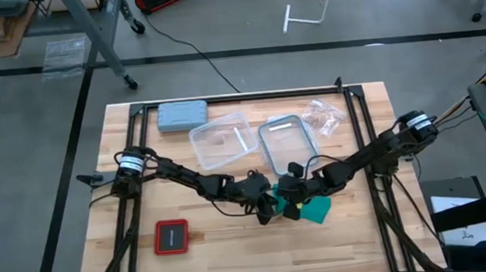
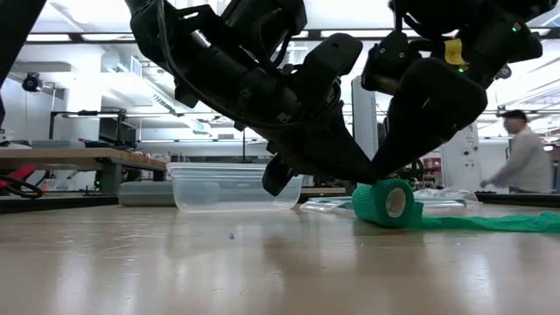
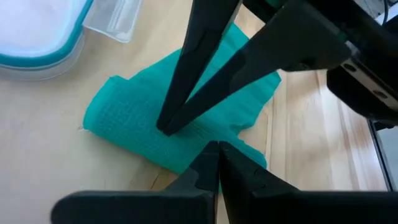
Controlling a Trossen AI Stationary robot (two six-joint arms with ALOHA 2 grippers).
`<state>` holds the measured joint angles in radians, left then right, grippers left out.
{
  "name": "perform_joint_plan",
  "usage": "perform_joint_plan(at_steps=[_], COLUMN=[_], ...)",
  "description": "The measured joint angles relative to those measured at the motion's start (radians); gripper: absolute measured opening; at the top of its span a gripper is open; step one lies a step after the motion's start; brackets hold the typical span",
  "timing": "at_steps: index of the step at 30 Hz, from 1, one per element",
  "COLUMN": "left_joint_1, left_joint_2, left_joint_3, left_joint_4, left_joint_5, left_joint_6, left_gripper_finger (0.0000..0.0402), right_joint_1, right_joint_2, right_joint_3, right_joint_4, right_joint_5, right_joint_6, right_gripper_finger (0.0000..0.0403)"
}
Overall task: Roll bandage
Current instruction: Roll the blue bandage
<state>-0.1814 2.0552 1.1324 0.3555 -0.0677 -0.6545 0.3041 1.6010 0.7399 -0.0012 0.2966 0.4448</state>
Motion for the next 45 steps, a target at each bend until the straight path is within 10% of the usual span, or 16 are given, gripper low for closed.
perform_joint_plan(at_steps=[45], left_joint_1=[0.0], left_joint_2=[-0.028], left_joint_3=[0.0], left_joint_4=[-0.109], left_joint_5=[0.054], left_joint_6=[0.017], left_gripper_finger=[0.0004], right_joint_1=[0.077], right_joint_2=[-0.002], right_joint_3=[-0.006], right_joint_4=[-0.209], right_joint_5=[-0.045], right_joint_6=[0.171], right_gripper_finger=[0.0002])
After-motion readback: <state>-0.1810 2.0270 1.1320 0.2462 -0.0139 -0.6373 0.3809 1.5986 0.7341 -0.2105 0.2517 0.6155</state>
